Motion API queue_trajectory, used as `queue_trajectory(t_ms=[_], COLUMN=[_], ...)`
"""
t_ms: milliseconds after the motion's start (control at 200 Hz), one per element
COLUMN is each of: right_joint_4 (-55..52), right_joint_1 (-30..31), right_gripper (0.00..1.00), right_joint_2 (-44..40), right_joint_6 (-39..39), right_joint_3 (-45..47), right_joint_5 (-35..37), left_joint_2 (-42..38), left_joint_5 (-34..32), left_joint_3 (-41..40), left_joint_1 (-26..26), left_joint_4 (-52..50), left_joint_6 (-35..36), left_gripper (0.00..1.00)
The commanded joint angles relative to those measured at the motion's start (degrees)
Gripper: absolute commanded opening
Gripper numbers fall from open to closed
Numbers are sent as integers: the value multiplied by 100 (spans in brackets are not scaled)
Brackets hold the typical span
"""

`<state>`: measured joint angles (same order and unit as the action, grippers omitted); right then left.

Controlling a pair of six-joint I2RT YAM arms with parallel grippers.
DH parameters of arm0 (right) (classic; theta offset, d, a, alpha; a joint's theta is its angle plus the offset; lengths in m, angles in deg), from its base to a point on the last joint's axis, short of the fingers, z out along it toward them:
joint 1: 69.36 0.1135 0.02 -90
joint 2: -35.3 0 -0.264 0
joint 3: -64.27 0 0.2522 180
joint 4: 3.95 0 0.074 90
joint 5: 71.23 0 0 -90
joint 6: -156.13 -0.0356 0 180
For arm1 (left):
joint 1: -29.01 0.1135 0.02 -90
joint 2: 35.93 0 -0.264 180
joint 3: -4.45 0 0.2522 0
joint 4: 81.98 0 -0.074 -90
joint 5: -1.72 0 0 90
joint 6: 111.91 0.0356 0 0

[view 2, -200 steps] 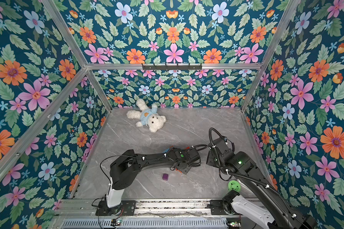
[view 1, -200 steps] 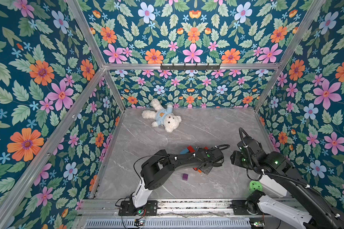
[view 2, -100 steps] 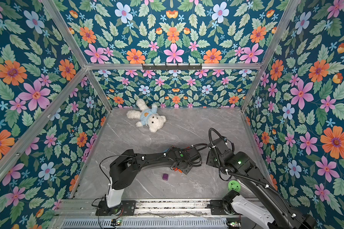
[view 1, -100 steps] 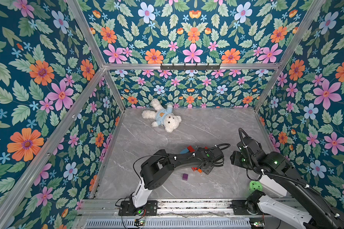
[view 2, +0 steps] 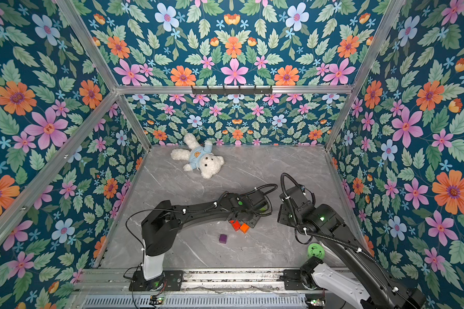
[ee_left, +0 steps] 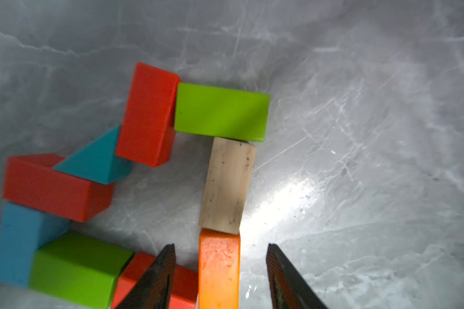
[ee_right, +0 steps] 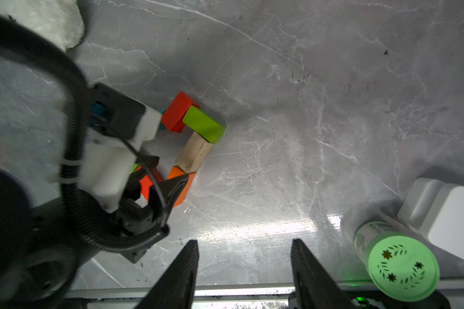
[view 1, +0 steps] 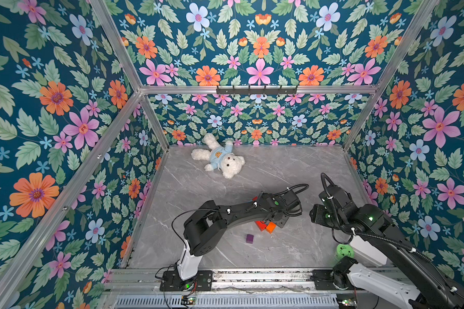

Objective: Assemble a heart with building blocks
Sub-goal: Assemble the building block at the center of the board, then pick up the building block from the center of the board.

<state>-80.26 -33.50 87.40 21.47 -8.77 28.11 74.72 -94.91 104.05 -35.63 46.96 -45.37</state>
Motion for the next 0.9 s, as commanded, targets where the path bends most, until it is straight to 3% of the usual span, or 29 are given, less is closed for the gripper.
queue_trajectory(t_ms=[0, 160, 270, 400, 610, 895], right_joint_4=[111, 892, 1321, 1825, 1738, 1388], right_joint_1=[232, 1298, 2109, 2708, 2834, 2915], right_gripper=[61, 65, 67, 67, 67, 66], right_joint_2=[66, 710, 1686, 3015, 4817, 5808], right_joint_6=[32, 258, 193, 239, 371, 183], right_joint_3=[12, 71, -76, -580, -1429, -2115], right_joint_5=[-55, -550, -442, -642, -968, -938], left_joint_2=[-357, -1376, -2317, -3298, -4232, -4634], left_joint_5=[-252, -330, -61, -211, -181, -106], left_joint_3=[-114, -1174, -2292, -3088, -4003, -4496], left_joint_1=[122, 918, 1611, 2014, 2527, 2789], left_joint_4=[-140, -54, 356, 349, 268, 267], left_joint_6=[-307, -1270, -1822, -2238, -2590, -2559], left_gripper=[58, 56, 54, 55, 57, 58])
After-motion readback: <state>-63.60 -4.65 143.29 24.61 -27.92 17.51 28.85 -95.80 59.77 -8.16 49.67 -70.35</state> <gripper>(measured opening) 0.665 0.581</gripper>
